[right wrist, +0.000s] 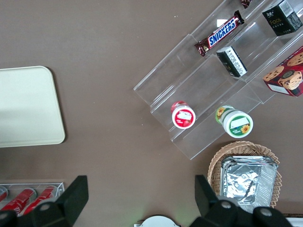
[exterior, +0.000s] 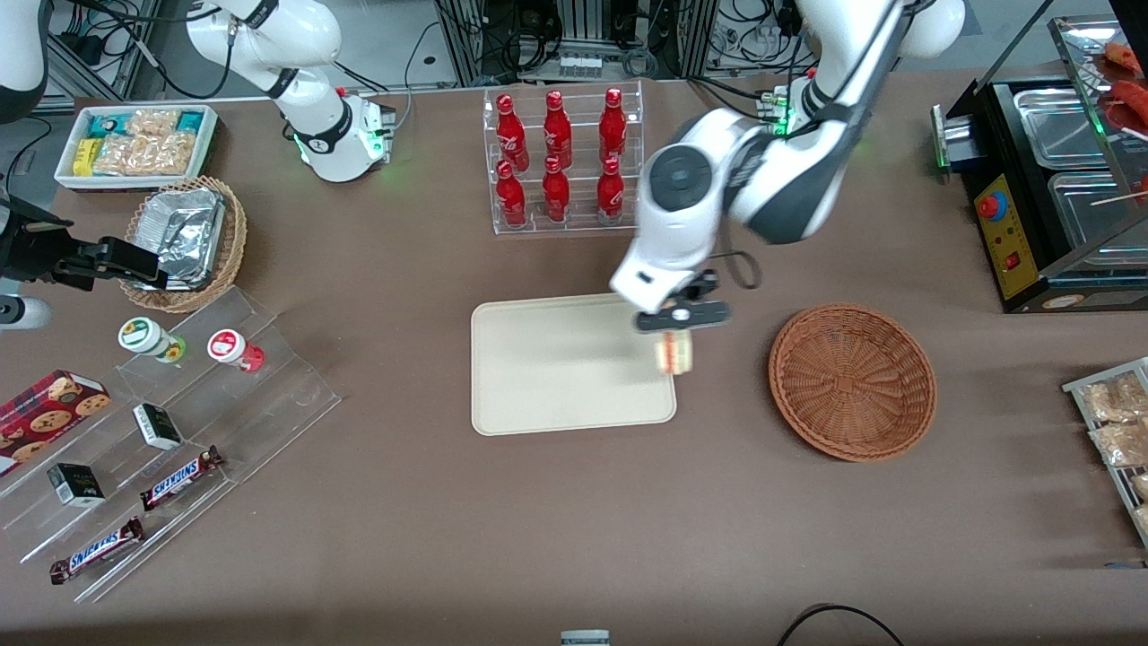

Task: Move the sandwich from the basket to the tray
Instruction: 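Lift the sandwich and carry it with the left gripper over the tray, then lower the sandwich upright onto the tray and open the left gripper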

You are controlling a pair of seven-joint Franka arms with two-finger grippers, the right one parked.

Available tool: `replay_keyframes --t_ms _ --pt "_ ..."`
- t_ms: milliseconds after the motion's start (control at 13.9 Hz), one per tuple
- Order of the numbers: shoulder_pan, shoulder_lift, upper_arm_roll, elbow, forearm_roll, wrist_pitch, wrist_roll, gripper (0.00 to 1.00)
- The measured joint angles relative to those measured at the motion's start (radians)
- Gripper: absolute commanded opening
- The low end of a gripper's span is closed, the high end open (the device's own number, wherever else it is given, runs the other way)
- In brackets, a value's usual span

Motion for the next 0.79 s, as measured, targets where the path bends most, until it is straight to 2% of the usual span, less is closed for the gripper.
replay_keyframes --t_ms 360,792 --pt "-0.082 0.233 0.001 0.144 -0.012 0.133 -0.007 0.2" --pt "-0.128 0.339 0.001 0.16 -0.013 0.248 -0.016 0.2"
